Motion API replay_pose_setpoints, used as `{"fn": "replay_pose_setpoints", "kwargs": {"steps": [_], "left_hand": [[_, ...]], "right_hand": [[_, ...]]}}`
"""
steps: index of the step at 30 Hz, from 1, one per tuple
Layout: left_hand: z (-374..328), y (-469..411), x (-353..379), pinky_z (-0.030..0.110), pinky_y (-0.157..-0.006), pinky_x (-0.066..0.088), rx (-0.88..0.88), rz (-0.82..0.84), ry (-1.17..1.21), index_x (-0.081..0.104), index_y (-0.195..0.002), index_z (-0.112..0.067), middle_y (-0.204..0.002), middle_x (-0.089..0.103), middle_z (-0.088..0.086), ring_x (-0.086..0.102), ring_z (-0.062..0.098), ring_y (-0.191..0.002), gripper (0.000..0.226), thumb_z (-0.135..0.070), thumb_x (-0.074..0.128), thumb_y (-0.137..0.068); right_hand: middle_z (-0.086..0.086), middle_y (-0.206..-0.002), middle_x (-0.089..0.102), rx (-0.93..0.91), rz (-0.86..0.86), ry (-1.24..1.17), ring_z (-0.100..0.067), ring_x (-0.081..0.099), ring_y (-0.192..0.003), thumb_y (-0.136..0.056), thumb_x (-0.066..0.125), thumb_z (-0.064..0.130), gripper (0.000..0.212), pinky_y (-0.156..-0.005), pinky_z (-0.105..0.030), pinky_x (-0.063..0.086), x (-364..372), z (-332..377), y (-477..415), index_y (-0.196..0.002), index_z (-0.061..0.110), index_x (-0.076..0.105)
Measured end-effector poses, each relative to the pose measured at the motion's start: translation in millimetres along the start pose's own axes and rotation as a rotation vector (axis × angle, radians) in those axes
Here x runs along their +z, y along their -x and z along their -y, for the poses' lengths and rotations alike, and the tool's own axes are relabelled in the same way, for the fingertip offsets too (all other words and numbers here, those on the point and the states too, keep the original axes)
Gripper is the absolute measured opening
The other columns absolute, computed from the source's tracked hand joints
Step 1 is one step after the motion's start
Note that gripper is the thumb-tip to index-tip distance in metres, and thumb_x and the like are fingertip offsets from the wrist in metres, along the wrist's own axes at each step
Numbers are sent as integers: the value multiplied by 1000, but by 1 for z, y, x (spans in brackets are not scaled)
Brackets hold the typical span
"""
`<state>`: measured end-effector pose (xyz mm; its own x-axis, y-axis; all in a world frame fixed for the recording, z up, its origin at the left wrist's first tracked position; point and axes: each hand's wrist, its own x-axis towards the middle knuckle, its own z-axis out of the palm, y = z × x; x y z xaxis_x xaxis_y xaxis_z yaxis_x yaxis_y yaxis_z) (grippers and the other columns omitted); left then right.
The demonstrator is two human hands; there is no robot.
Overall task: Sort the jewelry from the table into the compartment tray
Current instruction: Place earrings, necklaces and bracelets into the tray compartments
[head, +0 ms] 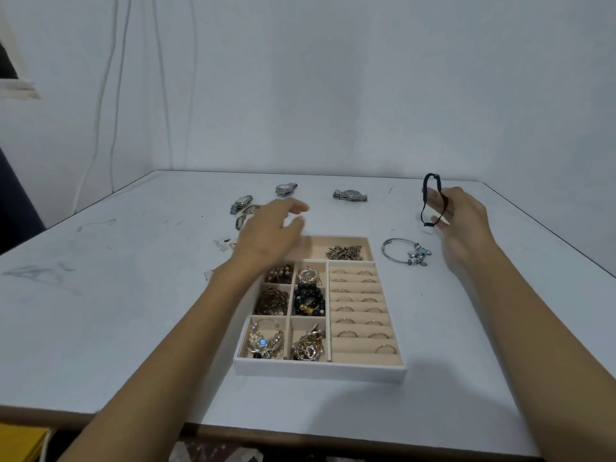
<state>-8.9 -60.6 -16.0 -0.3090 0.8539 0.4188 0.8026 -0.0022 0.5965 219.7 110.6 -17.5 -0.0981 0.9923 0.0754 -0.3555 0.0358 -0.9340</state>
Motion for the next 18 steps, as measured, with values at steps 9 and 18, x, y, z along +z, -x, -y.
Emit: {"fn": "replay_pose_setpoints", "kwargs": {"steps": [9,18], "left_hand": [[-106,-41,83,36,-87,36,259,375,-651,55,-123,-14,-126,57,6,51,27,-119,31,-25,39,-99],[-105,-43,107,32,-71,32,177,316,-705,33,-66,-7,-71,34,5,55,31,-102,28,4,48,-87]], "right_hand": [[-14,-107,69,90,181,-401,-25,67,-95,-93,45,13,10,-78,-34,54,-3,9,-4,-84,9,50],[-6,-108,70,117,148,-389,-17,67,-90,-93,48,16,15,-59,-22,45,-5,11,-3,-79,12,50]]}}
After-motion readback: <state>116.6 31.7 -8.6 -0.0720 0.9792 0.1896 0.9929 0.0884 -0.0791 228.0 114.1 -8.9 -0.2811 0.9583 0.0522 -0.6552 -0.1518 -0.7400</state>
